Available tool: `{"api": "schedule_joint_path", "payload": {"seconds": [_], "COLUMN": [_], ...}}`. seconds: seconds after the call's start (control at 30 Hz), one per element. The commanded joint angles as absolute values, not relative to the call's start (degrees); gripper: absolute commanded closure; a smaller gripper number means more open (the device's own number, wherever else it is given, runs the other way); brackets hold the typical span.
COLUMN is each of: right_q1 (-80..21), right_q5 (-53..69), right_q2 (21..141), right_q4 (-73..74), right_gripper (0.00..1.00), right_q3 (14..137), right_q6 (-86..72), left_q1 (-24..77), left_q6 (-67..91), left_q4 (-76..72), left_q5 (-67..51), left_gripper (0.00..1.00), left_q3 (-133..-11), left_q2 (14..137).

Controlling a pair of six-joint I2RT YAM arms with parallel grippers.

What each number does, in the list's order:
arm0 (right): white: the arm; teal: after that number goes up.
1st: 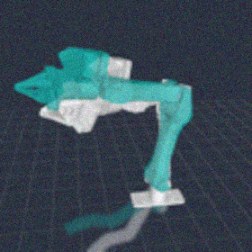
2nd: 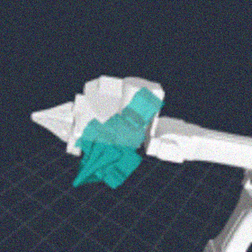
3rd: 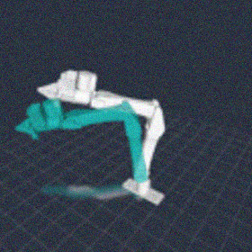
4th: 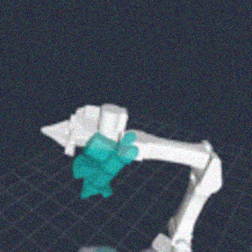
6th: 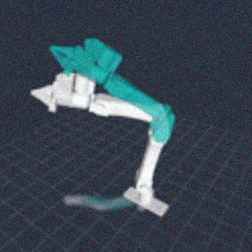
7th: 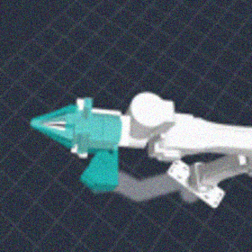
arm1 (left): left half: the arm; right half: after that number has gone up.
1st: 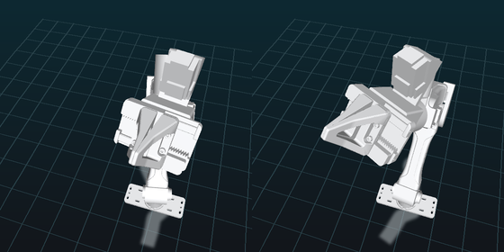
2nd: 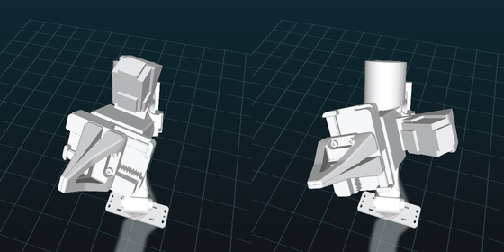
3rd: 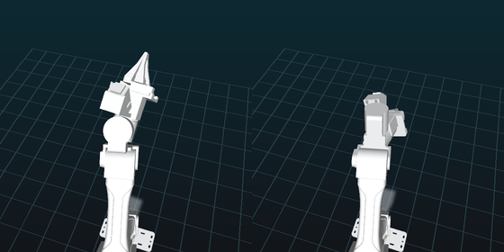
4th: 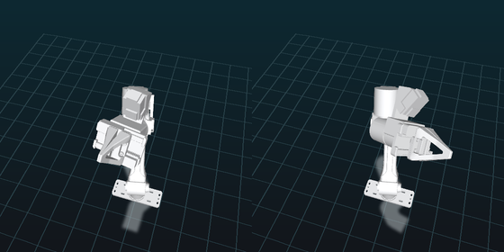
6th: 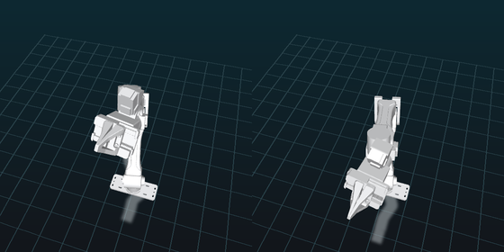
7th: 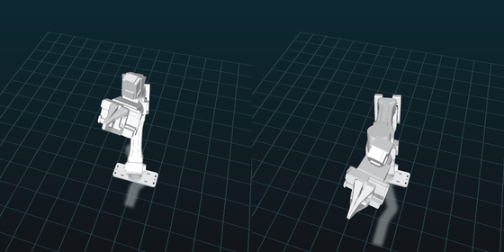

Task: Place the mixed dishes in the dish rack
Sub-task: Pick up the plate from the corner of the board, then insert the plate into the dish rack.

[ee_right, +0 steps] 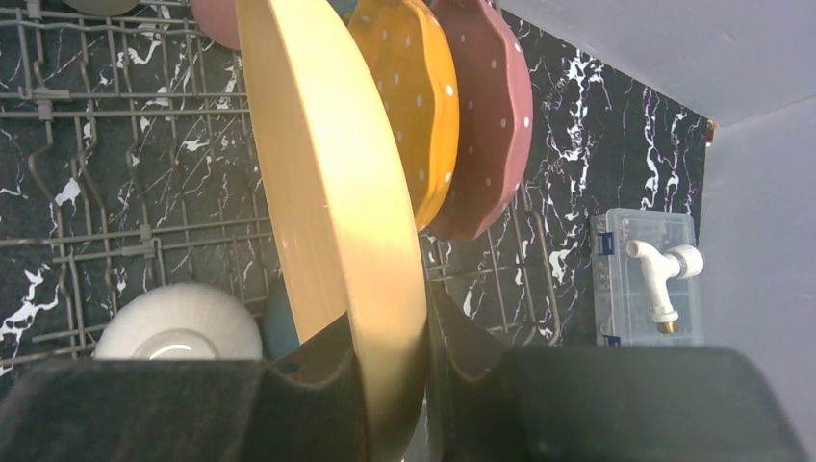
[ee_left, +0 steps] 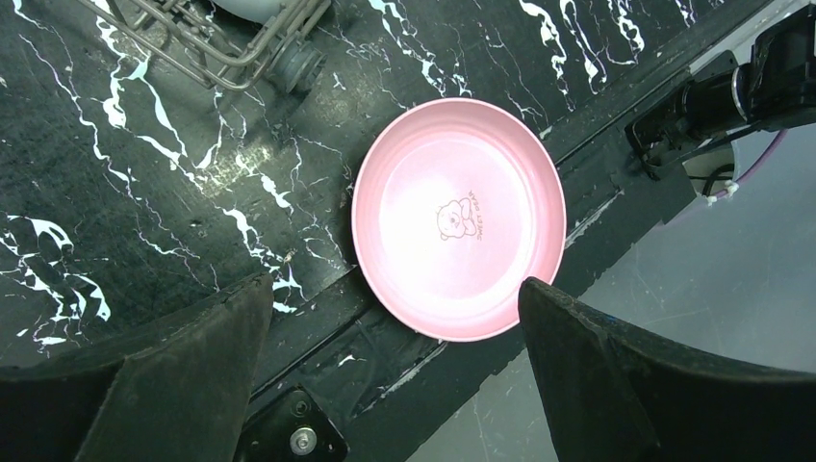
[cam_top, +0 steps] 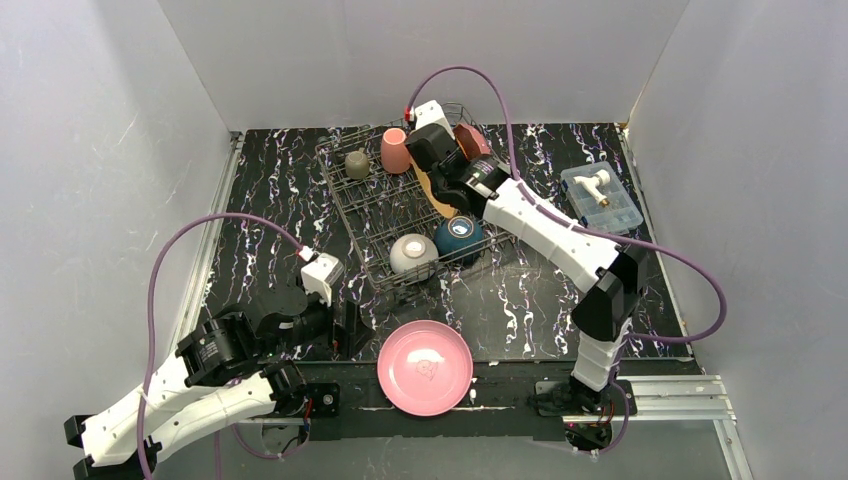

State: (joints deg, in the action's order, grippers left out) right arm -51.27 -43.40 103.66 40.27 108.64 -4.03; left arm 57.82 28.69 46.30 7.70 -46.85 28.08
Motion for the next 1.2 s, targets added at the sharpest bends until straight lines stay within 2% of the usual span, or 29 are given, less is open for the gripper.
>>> {"api": "schedule_joint_path", "payload": {"seconds": [0.0,1.17], "right_q1": [-49.42,-41.80], "right_q5": [-41.87,-38.08], "right_q2": [105.24,120.91], "right_q4": [34.22,28.13], "right_gripper": [0.99,0.99], "right_q3": [112.36,118.54], "right_q6": [-2.72,-3.43], "left_q1": [57.78,57.75], "left_q6": [27.70,27.33], "left_q4": [45.64,45.25], "left_q5": [6.87,6.29], "left_gripper": [0.02,0.02], "left_q3": [-46.14,-45.97], "left_q2": [28.50,28.63]}}
